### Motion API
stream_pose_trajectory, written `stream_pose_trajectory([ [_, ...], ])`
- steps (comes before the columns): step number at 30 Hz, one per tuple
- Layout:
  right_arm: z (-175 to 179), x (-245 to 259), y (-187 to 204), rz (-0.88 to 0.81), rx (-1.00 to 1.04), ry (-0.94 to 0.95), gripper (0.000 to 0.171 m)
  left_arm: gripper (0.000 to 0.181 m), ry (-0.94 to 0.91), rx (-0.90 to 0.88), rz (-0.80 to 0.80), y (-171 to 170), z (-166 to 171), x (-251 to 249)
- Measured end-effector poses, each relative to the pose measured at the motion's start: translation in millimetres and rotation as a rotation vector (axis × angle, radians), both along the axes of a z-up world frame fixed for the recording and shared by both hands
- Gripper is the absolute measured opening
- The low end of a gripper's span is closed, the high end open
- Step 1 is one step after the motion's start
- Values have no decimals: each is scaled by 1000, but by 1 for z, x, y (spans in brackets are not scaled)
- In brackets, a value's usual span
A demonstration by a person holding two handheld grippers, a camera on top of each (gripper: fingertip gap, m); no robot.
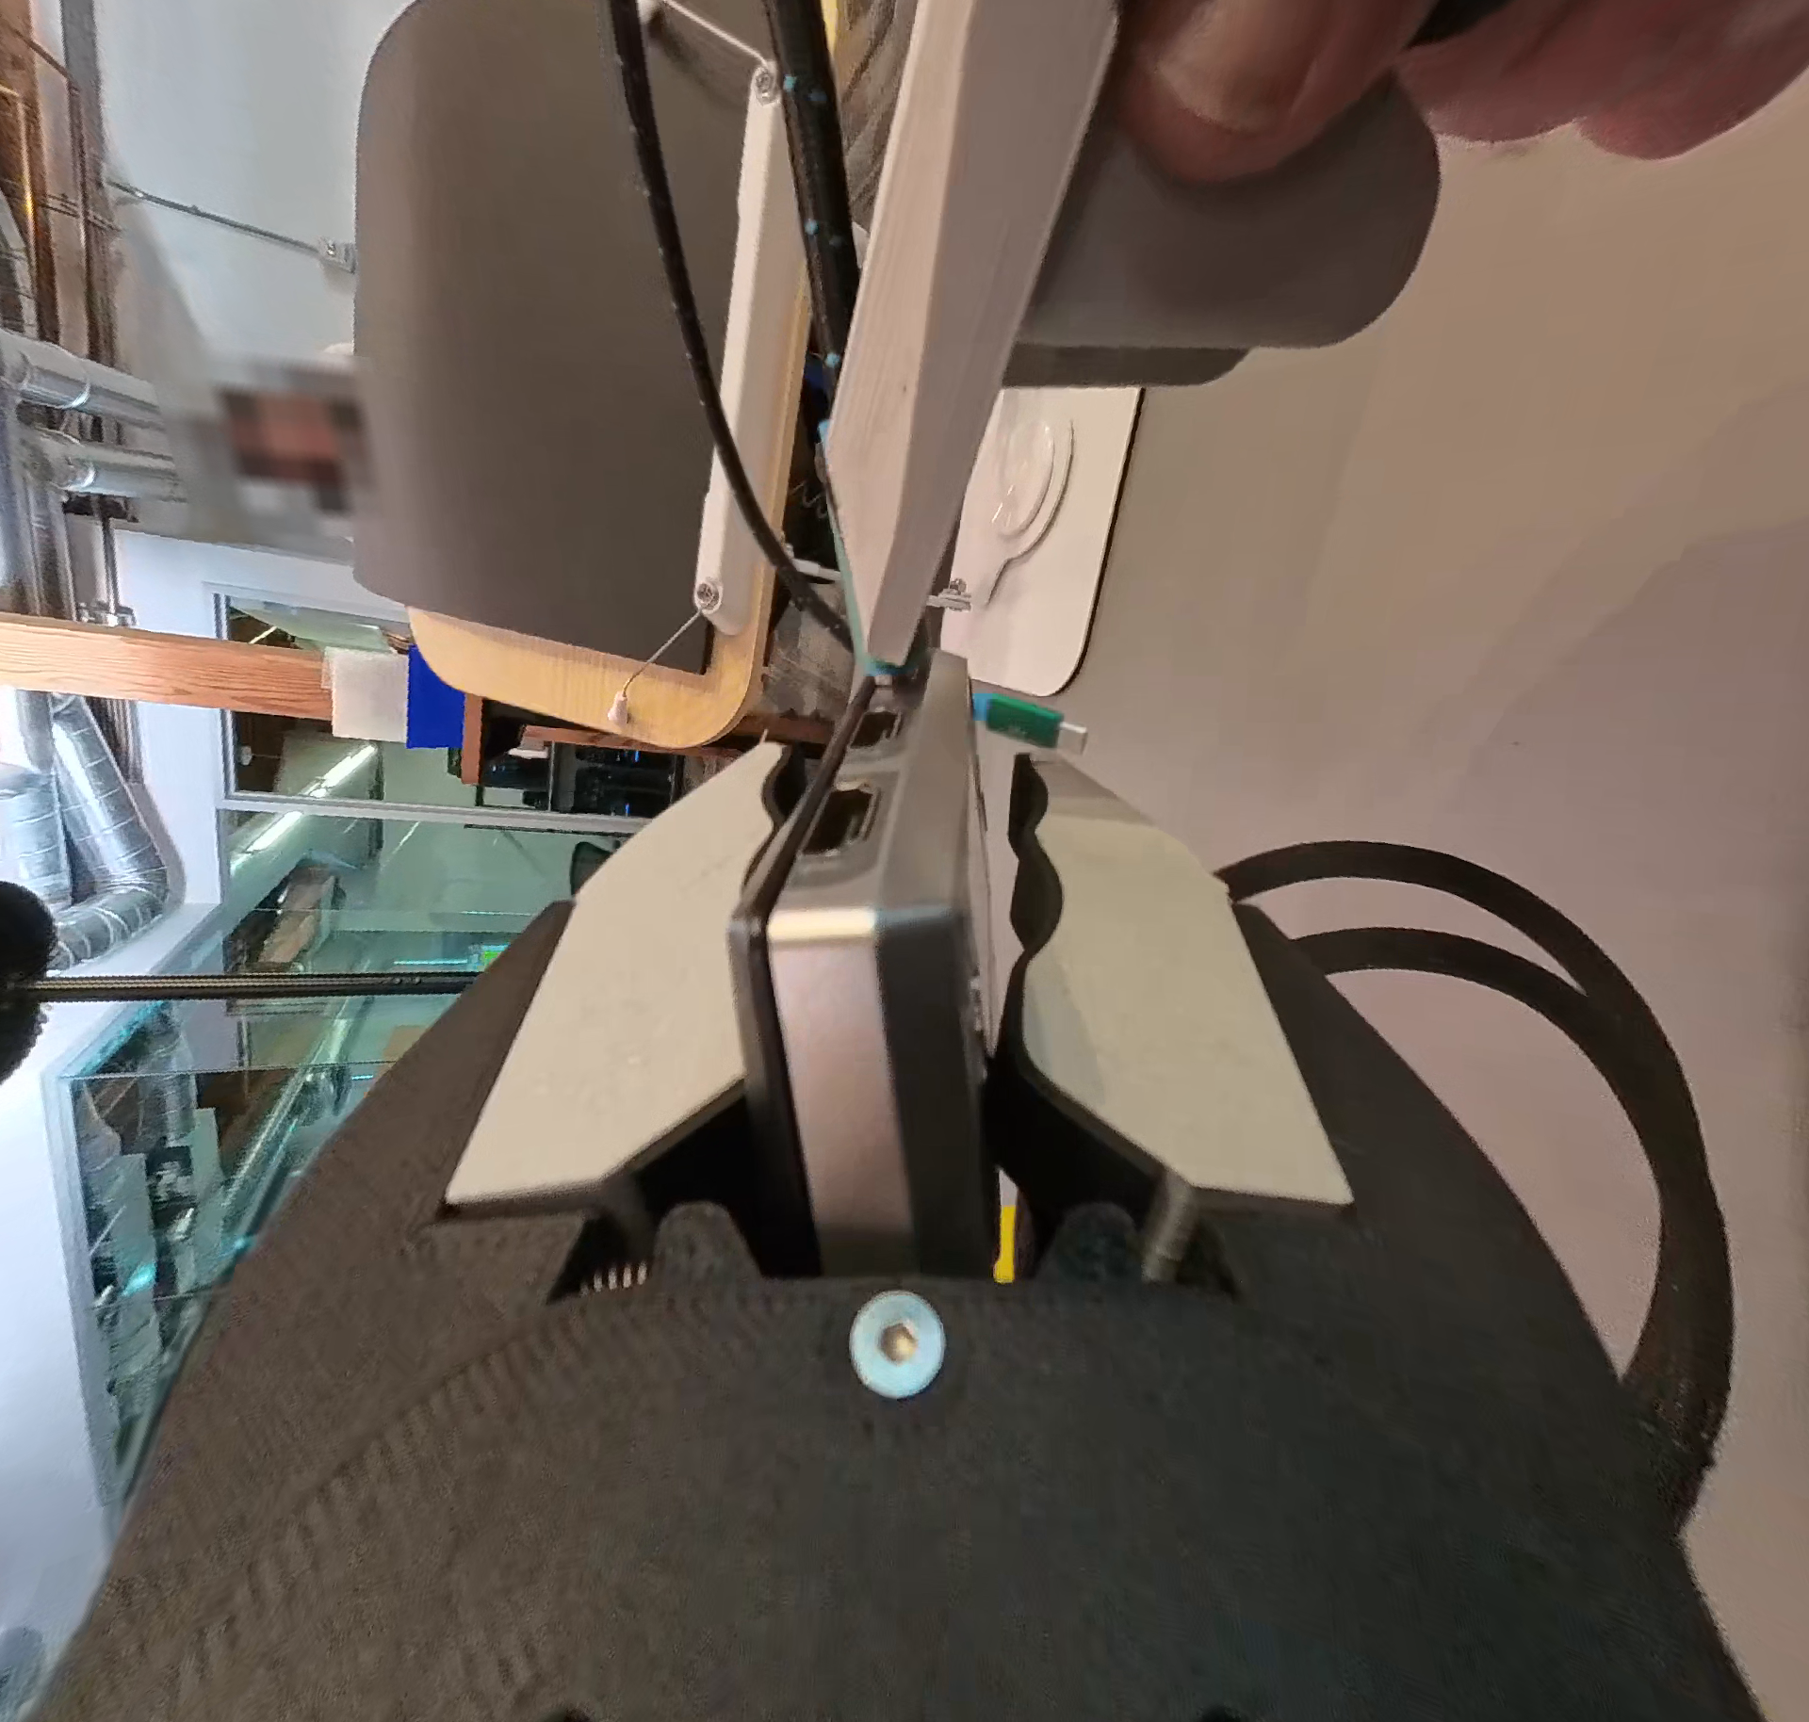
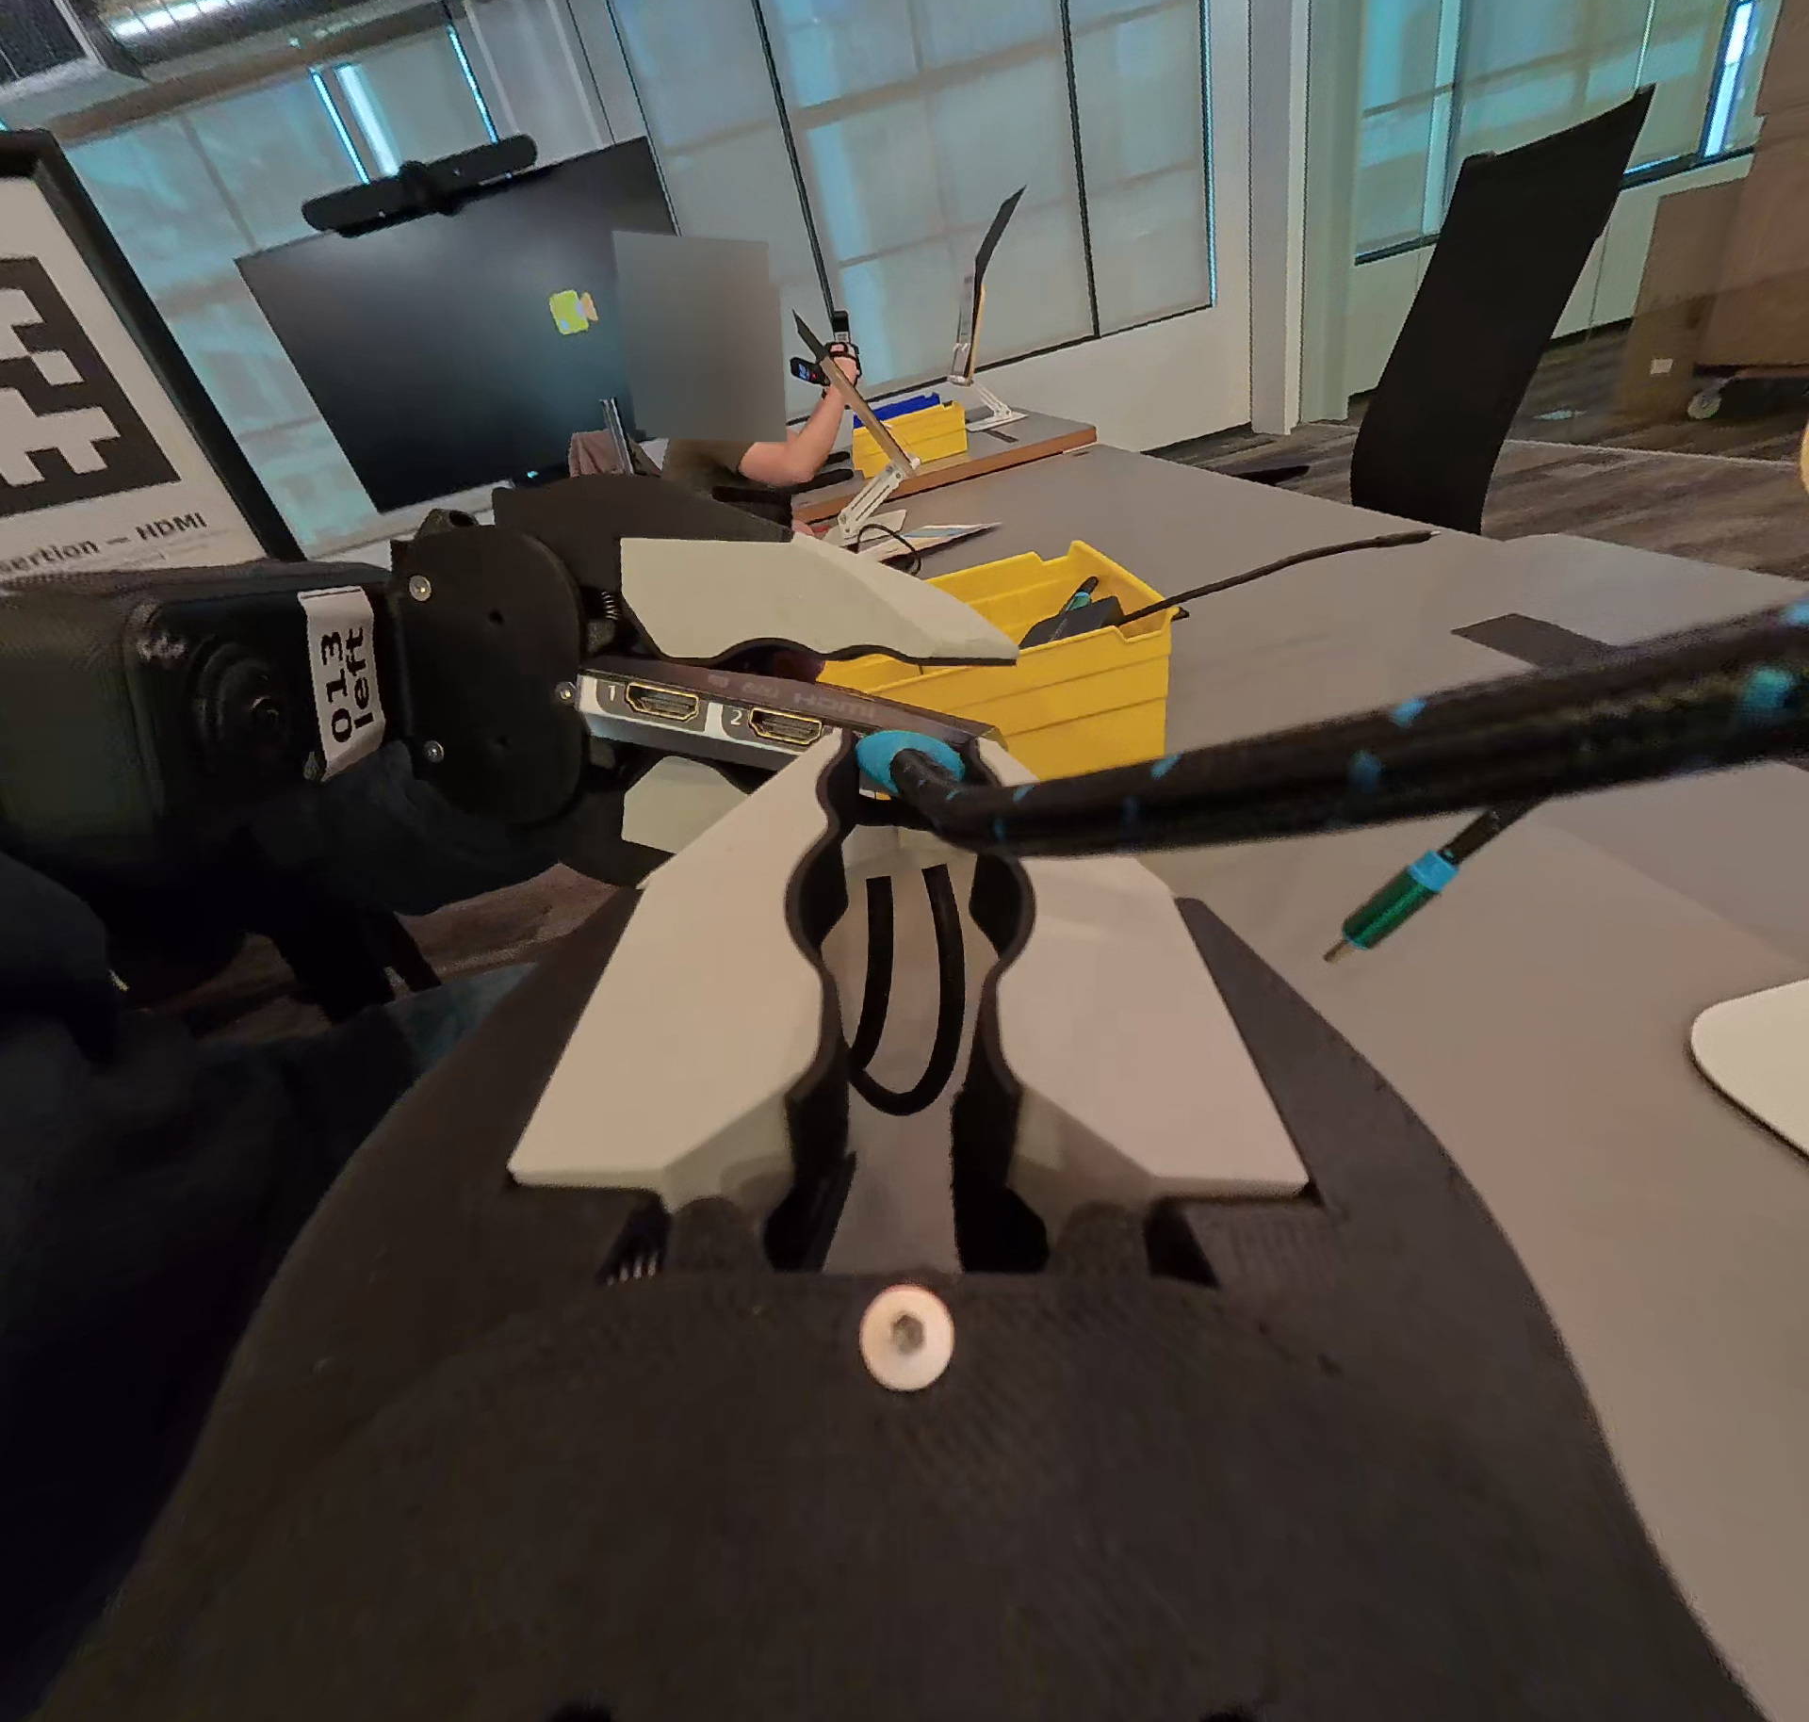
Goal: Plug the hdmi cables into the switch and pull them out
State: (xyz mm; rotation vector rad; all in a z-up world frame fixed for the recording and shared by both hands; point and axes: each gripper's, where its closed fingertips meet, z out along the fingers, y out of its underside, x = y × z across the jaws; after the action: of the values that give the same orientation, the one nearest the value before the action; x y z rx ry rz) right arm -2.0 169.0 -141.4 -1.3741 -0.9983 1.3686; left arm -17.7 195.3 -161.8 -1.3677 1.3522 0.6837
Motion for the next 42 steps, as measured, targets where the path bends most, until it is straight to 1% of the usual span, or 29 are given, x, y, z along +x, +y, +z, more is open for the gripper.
stream_pose_trajectory([
  [4,-1,0,1,9,-31,2,18,41,21,6,7,0,-1,-1],
  [6,-1,-2,0,27,-57,-9,21,41,40,13,4,-1,-3,0],
  [9,-6,-3,1,19,-38,-63,19,41,56,22,10,-1,-5,0],
  [12,-7,-4,2,0,-29,-79,20,41,46,28,30,0,-5,-3],
  [15,-6,-3,2,-36,9,-81,20,40,35,29,45,2,-4,-5],
  [20,-4,-4,4,-139,132,-139,19,39,13,27,84,7,-5,-14],
  [22,-1,-4,4,-137,136,-119,19,39,-13,20,78,8,-4,-14],
  [27,6,-4,1,-57,14,4,19,37,-103,33,19,4,1,-7],
  [28,6,-3,0,-36,-5,20,18,38,-131,12,11,3,0,-6],
  [30,6,-3,0,-26,-29,35,19,38,-122,30,8,3,0,-5],
  [32,3,-3,2,-62,27,-7,19,38,-121,-4,18,3,-3,-6],
  [36,3,-3,2,-130,142,-97,19,38,-118,-8,40,6,-4,-11],
  [39,9,-3,2,-105,100,-46,18,39,-143,36,2,4,4,-5],
  [40,8,-4,2,-93,84,-41,18,40,-138,23,-14,3,2,-4],
  [42,4,-4,3,-57,68,-40,18,42,-120,-67,-96,-4,-9,2],
])
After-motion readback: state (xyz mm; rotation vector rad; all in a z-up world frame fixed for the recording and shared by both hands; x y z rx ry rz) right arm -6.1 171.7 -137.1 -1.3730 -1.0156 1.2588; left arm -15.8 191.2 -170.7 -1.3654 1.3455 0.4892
